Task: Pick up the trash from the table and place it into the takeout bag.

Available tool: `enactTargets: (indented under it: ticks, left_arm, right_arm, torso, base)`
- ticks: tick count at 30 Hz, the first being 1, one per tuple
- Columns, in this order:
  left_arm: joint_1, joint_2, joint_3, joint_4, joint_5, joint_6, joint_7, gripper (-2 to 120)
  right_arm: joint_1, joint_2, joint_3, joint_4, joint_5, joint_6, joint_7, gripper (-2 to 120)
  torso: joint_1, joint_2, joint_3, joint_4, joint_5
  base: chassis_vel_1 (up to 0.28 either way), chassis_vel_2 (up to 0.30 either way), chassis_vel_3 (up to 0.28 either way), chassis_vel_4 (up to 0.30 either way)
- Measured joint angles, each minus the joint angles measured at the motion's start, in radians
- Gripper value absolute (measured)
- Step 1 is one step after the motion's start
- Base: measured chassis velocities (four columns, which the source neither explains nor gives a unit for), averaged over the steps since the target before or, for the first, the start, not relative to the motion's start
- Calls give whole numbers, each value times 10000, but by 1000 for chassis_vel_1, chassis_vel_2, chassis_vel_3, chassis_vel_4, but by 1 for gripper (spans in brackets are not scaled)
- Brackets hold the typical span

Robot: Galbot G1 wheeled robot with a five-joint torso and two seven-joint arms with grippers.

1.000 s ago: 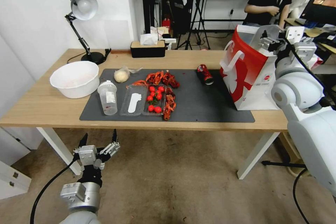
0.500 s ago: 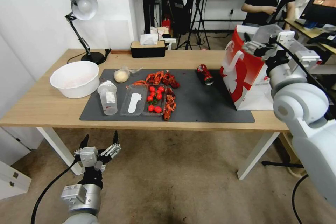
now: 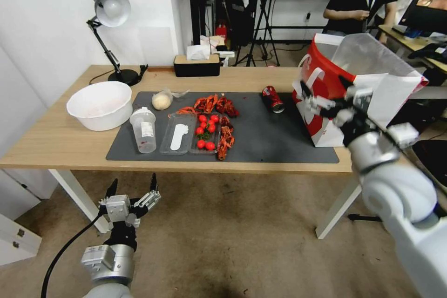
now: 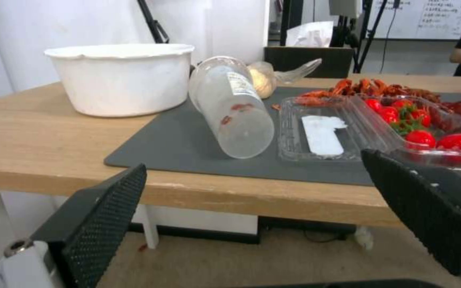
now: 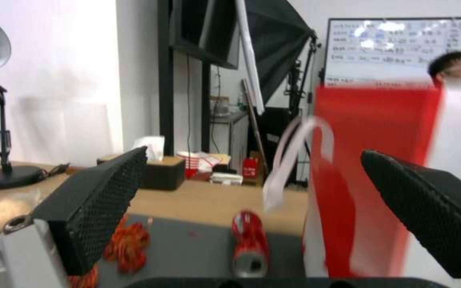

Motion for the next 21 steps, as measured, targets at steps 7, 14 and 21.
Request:
enactTargets:
  ticks: [7,14,21]
  left_arm:
    - [-197,-6,-1,159,-113,-28,22,100]
    - [-224,-4,-11,257,-214,-116,48,100]
    - [-87,61,52,171,-204,-123,56,100]
  right_arm:
    - [-2430,1328,-81,-17,-1876,1901,-185,100]
    - [-4018,2168,-255,-590,-2919,3439,-170,100]
    - [-4238,2397,-255,-952,-3168,3967,-102,100]
  torso:
    - [0,0,-1,-1,-1]
    - [0,0,0,0,1]
    - [0,0,1,1,1]
  base:
    - [0,0,0,0]
    - [0,0,0,0]
    - [0,0,0,0]
